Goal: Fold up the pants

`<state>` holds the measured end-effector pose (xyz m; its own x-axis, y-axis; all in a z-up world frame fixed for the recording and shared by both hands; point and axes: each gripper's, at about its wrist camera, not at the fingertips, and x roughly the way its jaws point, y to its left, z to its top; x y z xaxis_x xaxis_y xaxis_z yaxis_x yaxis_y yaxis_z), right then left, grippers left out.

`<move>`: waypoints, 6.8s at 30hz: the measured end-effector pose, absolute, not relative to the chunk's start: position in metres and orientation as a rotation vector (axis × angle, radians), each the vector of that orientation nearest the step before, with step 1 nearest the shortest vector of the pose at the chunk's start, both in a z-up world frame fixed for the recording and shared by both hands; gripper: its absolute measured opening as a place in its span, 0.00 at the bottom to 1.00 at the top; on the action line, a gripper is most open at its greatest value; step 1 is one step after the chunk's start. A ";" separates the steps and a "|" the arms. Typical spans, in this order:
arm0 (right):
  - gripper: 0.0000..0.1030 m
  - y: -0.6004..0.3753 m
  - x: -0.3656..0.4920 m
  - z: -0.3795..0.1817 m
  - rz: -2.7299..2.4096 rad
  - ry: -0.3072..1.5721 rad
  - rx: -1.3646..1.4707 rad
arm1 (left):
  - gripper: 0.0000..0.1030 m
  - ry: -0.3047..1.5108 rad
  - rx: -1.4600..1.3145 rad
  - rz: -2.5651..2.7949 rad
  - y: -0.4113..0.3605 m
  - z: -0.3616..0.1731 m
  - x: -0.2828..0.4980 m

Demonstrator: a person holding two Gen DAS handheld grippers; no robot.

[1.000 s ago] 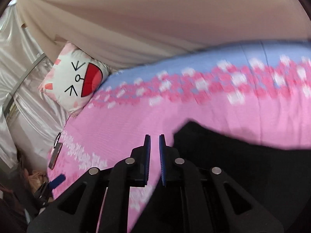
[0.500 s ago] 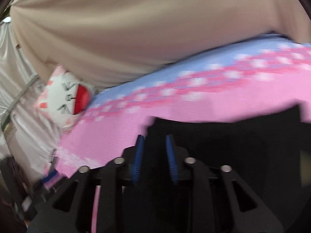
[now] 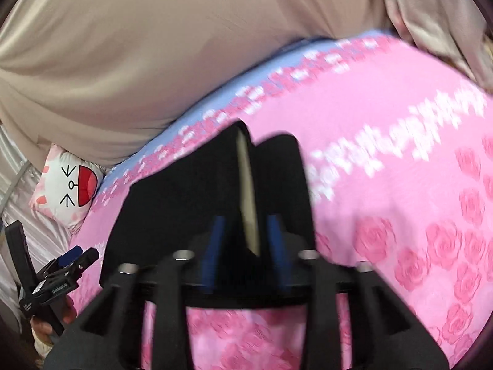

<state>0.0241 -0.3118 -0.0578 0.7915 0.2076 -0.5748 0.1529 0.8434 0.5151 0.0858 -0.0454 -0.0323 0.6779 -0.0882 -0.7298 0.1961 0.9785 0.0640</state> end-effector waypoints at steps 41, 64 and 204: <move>0.16 -0.313 0.158 -0.039 0.091 0.700 0.566 | 0.95 0.890 0.133 -0.140 -0.057 -0.070 0.101; 0.31 -0.085 0.198 -0.057 0.178 0.751 0.138 | 0.95 0.807 -0.101 0.102 0.104 -0.037 0.064; 0.92 -0.311 0.035 -0.081 0.110 0.829 0.729 | 0.94 1.210 -0.392 -0.397 -0.010 -0.069 0.155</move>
<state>0.0351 -0.3115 -0.0813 0.6847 0.3613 -0.6329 0.1833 0.7552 0.6294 0.1554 -0.0097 -0.0690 0.3020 -0.4937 -0.8155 0.0855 0.8660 -0.4927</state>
